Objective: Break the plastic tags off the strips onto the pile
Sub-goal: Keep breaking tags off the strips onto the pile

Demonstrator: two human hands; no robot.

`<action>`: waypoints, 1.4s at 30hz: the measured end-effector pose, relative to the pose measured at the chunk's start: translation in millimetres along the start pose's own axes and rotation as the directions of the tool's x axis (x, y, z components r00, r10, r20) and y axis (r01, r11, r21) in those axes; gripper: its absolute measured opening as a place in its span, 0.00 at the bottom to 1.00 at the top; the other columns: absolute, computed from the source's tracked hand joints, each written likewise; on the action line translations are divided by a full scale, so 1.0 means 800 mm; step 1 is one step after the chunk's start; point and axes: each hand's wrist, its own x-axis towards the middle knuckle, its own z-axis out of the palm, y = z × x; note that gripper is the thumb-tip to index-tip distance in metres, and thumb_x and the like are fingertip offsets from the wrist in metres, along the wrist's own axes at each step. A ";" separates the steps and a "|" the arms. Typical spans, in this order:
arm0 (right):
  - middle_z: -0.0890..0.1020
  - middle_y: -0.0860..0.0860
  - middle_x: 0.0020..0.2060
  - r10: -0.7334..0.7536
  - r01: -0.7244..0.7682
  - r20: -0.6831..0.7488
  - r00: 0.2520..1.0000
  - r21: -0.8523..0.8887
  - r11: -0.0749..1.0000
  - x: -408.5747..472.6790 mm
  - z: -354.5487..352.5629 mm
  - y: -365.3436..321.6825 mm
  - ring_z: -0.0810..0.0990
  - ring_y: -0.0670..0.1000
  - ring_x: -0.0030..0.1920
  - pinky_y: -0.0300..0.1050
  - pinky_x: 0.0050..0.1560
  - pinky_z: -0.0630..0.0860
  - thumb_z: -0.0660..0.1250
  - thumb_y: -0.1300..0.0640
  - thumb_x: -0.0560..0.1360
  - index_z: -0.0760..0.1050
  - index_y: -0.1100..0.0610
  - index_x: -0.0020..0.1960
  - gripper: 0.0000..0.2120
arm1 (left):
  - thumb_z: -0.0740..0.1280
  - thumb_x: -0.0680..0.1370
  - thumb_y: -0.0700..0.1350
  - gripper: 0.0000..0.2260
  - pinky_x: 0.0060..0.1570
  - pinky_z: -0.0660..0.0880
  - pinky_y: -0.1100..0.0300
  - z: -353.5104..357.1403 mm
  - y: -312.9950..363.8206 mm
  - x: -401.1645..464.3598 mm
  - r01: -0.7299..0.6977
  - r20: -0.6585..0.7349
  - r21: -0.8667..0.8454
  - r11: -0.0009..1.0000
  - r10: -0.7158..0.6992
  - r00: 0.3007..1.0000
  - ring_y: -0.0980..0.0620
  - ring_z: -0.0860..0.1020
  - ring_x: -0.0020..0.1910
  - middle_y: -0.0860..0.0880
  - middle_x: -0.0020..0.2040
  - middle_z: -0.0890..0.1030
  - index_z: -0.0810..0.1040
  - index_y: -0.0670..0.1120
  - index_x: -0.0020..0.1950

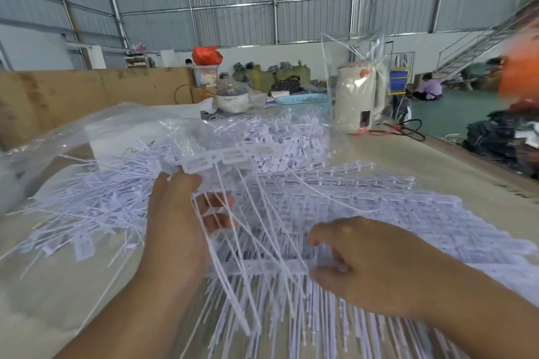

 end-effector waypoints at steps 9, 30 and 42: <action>0.67 0.41 0.43 -0.008 0.009 0.036 0.999 -0.030 1.000 0.011 0.004 0.007 0.66 0.43 0.47 0.44 0.51 0.72 0.60 0.46 0.80 0.69 0.45 0.41 0.09 | 0.61 0.79 0.42 0.08 0.23 0.70 0.59 0.000 0.017 -0.002 -0.118 -0.078 0.045 0.992 0.121 0.990 0.52 0.69 0.21 0.49 0.29 0.69 0.71 0.49 0.41; 0.83 0.56 0.40 0.126 0.098 -0.112 0.986 0.989 0.108 0.028 -0.011 -0.004 0.81 0.52 0.33 0.47 0.31 0.78 0.64 0.44 0.71 0.82 0.51 0.50 0.15 | 0.68 0.70 0.51 0.07 0.30 0.74 0.55 0.026 0.006 -0.041 -0.192 0.291 0.594 0.781 0.014 0.957 0.56 0.81 0.29 0.57 0.34 0.82 0.78 0.61 0.46; 0.82 0.56 0.34 0.449 0.152 -0.310 0.838 0.923 0.354 0.009 -0.044 0.021 0.77 0.52 0.31 0.48 0.34 0.77 0.59 0.67 0.78 0.80 0.60 0.42 0.12 | 0.65 0.76 0.41 0.08 0.20 0.67 0.68 0.019 -0.005 -0.026 -0.125 0.202 0.690 0.713 -0.024 0.979 0.60 0.72 0.20 0.57 0.30 0.79 0.78 0.54 0.43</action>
